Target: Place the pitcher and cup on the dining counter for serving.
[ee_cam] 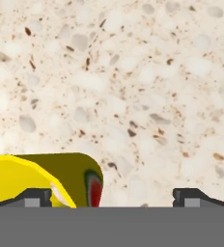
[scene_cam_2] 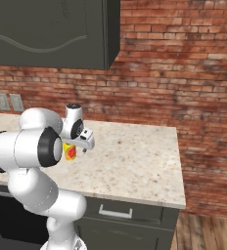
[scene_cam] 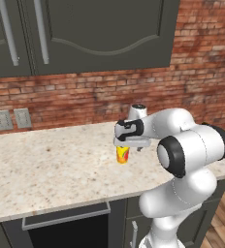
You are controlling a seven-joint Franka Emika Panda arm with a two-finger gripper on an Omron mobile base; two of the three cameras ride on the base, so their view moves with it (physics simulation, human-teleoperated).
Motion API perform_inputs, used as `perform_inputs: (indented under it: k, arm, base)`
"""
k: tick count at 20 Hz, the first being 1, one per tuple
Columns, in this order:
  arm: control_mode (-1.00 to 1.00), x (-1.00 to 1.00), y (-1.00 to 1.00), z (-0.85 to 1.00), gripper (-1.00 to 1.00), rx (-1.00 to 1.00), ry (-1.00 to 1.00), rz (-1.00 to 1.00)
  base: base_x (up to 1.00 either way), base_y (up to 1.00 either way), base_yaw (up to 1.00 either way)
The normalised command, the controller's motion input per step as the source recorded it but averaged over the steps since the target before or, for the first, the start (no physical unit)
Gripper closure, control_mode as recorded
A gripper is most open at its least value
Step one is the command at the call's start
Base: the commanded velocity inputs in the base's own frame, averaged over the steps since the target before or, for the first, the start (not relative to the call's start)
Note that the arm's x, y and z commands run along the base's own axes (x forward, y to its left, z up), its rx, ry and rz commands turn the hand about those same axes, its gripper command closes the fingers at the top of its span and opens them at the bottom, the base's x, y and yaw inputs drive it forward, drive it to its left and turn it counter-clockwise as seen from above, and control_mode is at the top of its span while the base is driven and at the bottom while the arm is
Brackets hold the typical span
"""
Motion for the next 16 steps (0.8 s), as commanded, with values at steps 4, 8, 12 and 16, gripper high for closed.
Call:
perform_inputs:
  k: [4, 8, 12, 16]
  arm:
    - [-1.0, 0.0, 0.0, -0.29, 1.0, 0.0, 0.0, 0.0]
    - [-1.0, 0.0, 0.0, -0.03, 1.0, 0.0, 0.0, 0.0]
    - [-1.0, 0.0, 0.0, 0.0, 1.0, 0.0, 0.0, 0.0]
    - [-1.0, 0.0, 0.0, 0.0, 1.0, 0.0, 0.0, 0.0]
  base:
    - [0.0, 0.0, 0.0]
    - [0.0, 0.0, 0.0]
    - [0.0, 0.0, 0.0]
    - [0.0, 0.0, 0.0]
